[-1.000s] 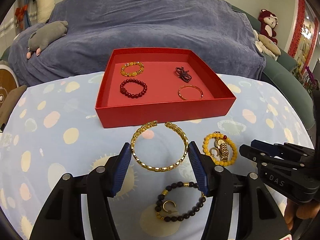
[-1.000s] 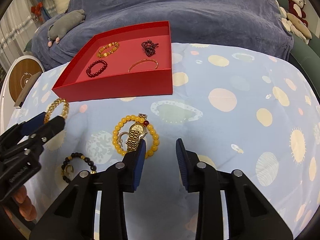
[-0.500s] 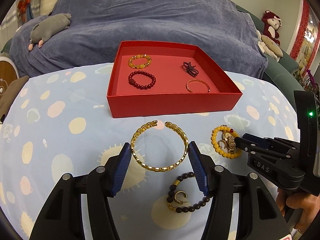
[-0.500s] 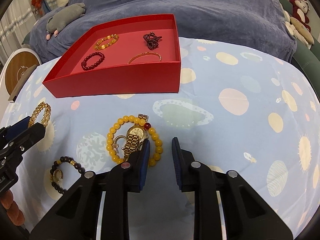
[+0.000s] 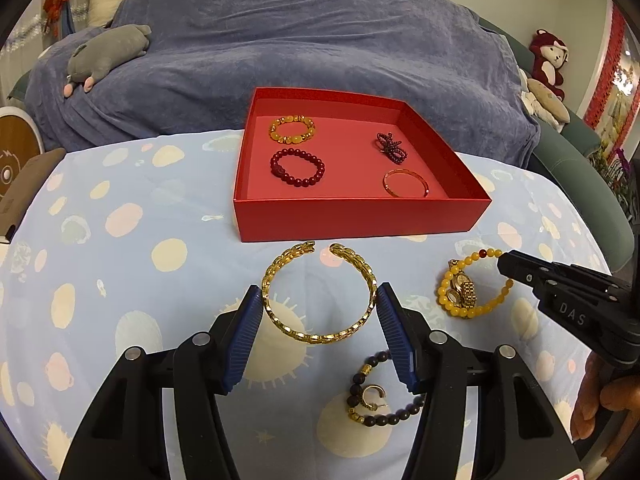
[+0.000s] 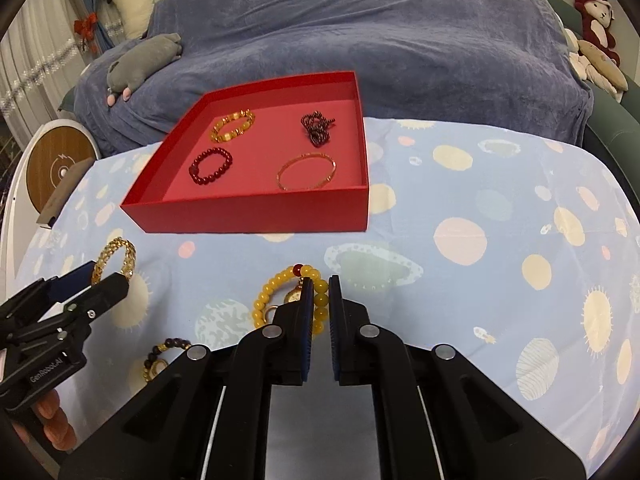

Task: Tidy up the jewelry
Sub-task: 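Grasp and lift the yellow bead bracelet with the right gripper while the left gripper holds the cuff, then place the cuff and yellow bracelet into the red box, opening both grippers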

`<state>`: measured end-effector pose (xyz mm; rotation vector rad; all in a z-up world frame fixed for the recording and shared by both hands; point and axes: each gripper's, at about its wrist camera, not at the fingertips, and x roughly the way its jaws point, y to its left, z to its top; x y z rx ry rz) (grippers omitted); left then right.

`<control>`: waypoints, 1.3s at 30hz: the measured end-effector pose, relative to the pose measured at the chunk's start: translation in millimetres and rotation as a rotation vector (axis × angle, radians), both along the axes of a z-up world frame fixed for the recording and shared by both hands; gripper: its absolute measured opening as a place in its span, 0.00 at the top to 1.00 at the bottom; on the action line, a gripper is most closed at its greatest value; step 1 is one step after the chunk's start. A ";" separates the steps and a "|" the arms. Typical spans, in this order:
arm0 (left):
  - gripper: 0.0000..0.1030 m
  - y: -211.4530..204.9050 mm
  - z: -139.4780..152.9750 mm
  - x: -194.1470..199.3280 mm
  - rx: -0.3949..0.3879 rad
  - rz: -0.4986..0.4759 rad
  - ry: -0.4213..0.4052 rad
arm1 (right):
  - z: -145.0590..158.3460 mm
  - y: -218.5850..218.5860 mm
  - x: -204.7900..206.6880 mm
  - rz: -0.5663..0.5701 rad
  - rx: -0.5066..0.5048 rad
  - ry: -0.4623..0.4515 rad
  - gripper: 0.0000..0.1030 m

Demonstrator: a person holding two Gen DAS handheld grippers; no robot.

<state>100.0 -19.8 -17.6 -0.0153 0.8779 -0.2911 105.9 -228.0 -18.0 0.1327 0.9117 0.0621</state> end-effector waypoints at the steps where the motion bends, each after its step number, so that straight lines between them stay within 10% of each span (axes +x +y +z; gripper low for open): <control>1: 0.47 0.2 1.9 -0.4 -0.003 0.001 -0.003 | 5.5 -0.9 -1.3 -0.002 0.005 -0.012 0.93; 23: 0.47 -3.0 38.8 8.9 -0.032 0.009 -0.057 | 70.0 -6.1 10.1 -0.018 0.077 -0.127 0.93; 39: 0.47 -31.5 42.8 131.0 -0.005 -0.008 -0.090 | 50.7 14.8 147.1 0.033 0.192 -0.064 0.93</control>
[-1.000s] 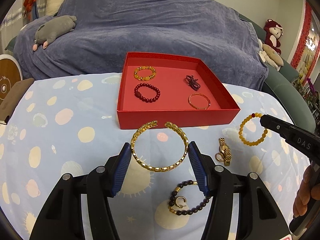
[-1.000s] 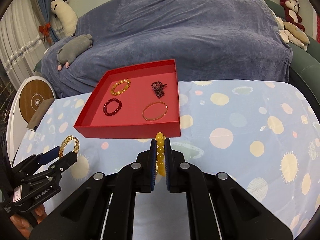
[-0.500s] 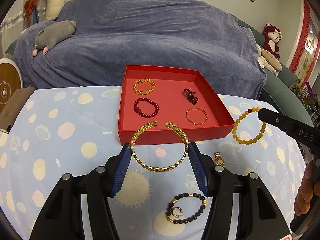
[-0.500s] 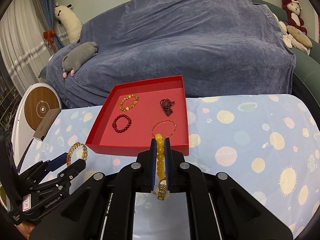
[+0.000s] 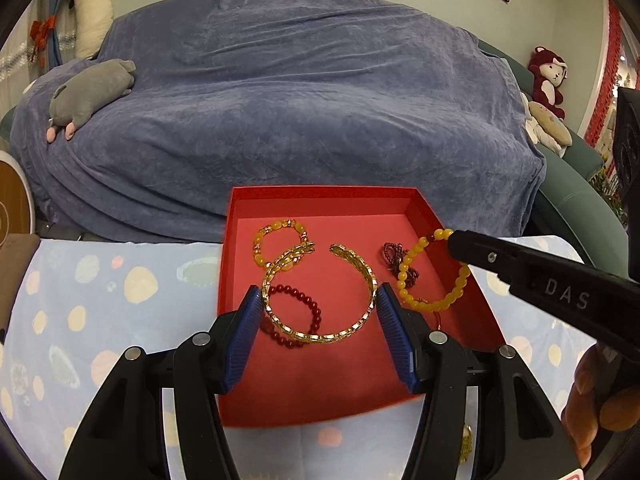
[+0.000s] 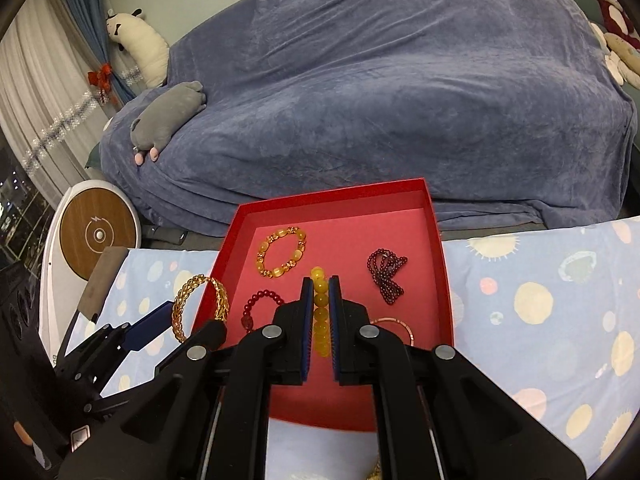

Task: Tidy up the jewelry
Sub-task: 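Place the cuff and yellow bracelet into the red box, opening both grippers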

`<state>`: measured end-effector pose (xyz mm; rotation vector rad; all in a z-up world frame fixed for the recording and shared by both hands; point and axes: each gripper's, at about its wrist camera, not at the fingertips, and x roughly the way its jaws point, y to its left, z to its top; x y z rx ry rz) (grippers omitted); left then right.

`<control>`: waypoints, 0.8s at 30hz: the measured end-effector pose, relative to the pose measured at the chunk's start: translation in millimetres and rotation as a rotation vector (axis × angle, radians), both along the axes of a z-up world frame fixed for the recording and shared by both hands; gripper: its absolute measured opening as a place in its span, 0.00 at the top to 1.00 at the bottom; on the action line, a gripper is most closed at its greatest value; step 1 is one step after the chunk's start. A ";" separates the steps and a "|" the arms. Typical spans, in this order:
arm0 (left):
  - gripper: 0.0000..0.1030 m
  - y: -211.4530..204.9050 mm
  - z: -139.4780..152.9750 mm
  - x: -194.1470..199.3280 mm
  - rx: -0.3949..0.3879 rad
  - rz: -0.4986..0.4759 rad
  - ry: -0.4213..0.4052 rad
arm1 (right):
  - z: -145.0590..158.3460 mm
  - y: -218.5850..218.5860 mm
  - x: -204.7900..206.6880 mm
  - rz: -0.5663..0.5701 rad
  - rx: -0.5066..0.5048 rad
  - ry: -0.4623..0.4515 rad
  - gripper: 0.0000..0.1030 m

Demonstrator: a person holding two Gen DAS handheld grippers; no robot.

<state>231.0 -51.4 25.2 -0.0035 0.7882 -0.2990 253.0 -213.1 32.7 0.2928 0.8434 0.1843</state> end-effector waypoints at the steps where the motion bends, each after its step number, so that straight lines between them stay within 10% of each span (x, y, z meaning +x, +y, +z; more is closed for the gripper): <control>1: 0.47 -2.9 -3.4 7.1 0.007 0.007 0.004 | -6.5 -0.7 7.9 -0.005 0.005 0.013 0.93; 12: 0.45 -18.5 -47.2 41.7 0.043 0.012 0.100 | -57.3 -15.1 36.7 -0.088 -0.113 0.105 0.87; 24: 0.39 18.7 -13.1 -15.7 0.001 0.028 0.052 | 2.1 -44.6 -62.8 -0.085 -0.100 -0.002 0.66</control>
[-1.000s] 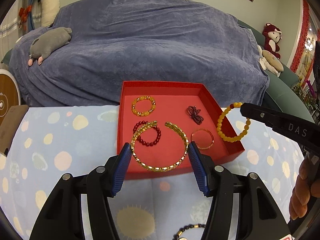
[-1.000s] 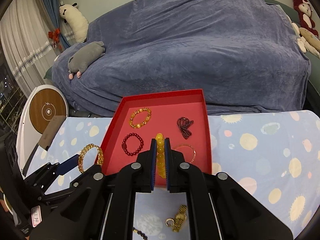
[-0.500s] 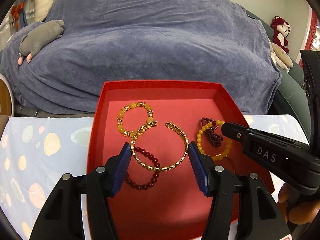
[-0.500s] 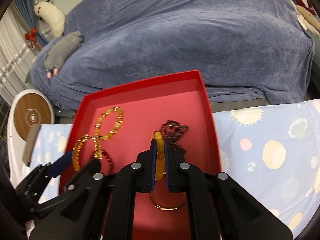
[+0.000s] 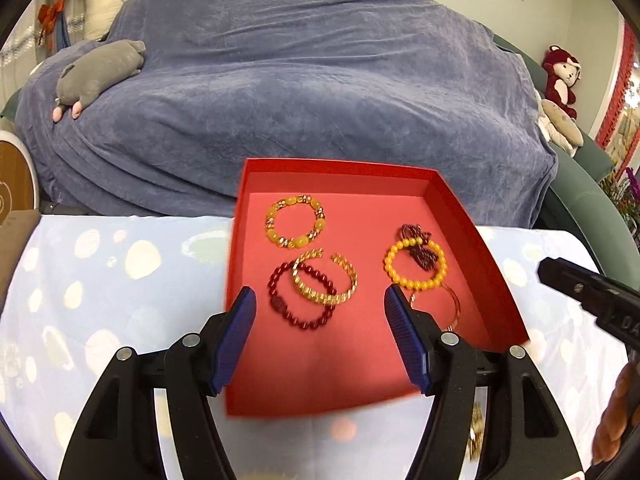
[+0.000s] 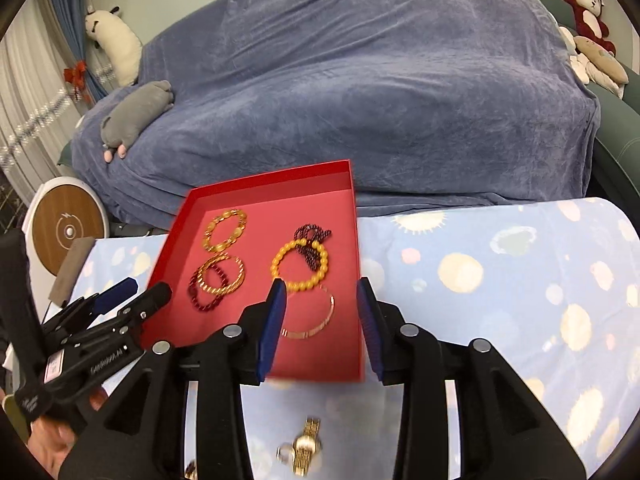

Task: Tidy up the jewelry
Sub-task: 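Place the cuff and yellow bracelet into the red box, opening both grippers, then move the right gripper to the gold watch and close on it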

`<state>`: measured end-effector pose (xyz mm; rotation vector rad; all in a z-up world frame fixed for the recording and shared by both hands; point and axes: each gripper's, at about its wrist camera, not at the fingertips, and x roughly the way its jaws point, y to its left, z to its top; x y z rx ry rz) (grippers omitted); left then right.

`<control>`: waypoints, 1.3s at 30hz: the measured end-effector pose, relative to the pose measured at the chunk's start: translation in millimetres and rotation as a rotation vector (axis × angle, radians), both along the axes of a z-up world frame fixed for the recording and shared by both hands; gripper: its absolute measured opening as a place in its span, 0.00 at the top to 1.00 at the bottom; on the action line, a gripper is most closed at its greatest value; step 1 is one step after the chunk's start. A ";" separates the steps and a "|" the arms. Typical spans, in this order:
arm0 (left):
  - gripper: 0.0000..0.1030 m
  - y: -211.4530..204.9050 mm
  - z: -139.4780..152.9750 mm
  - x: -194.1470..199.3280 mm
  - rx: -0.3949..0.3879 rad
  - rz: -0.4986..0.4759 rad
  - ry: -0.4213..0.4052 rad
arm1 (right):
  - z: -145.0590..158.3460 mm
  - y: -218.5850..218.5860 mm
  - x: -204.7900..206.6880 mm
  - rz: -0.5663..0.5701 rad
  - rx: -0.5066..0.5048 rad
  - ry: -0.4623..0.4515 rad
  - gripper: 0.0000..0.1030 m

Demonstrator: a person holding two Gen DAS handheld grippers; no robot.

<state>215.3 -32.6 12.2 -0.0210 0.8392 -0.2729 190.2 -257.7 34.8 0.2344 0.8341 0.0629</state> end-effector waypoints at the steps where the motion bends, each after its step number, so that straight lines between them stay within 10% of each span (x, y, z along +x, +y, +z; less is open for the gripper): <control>1: 0.39 5.0 2.4 -9.8 -0.001 0.002 0.000 | 5.0 -0.6 -11.7 -0.001 -0.003 -0.007 0.66; 15: 0.39 24.4 -3.5 -132.6 0.011 -0.008 0.029 | -7.7 19.0 -132.2 -0.013 0.004 0.019 0.66; 39: 0.39 7.5 -44.4 -145.1 0.025 -0.058 0.103 | -60.3 45.9 -111.2 0.031 -0.074 0.102 0.66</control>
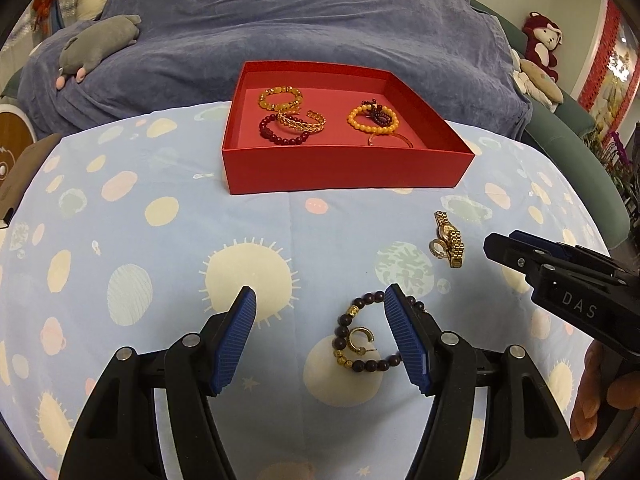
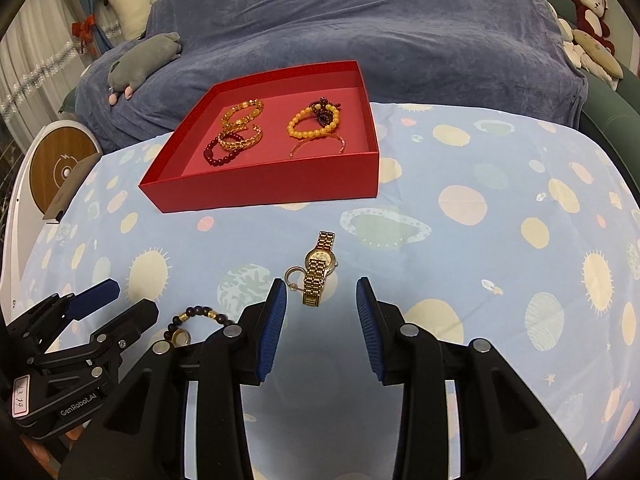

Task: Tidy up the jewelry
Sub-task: 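Move the right gripper to the gold watch and close on it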

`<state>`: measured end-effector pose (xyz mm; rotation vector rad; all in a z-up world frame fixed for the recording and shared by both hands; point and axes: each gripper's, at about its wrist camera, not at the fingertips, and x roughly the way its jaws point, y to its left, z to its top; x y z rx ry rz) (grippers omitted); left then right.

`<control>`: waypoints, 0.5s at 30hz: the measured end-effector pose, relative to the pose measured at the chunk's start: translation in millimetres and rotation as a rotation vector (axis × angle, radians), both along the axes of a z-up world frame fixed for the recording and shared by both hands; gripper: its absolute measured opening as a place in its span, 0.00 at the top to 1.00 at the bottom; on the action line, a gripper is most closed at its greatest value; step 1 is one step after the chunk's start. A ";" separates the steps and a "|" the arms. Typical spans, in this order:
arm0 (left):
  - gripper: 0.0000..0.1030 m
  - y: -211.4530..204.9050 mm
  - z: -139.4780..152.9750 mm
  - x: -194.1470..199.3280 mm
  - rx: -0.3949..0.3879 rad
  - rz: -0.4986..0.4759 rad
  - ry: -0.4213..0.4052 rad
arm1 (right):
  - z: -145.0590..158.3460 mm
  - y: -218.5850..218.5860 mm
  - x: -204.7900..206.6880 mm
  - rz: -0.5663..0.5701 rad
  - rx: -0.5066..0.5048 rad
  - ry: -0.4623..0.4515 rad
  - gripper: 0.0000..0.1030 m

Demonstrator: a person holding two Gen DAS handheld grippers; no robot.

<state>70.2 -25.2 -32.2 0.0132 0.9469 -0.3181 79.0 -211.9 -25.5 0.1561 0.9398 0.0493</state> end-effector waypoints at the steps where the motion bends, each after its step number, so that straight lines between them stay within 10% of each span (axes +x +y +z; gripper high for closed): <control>1: 0.39 0.1 -0.8 0.0 -0.001 -0.001 0.003 | -0.7 -0.5 0.4 -0.001 0.000 0.001 0.66; 15: 0.39 1.5 -8.7 -0.3 -0.010 -0.009 0.030 | -19.5 -5.0 21.0 -0.037 0.027 0.020 0.66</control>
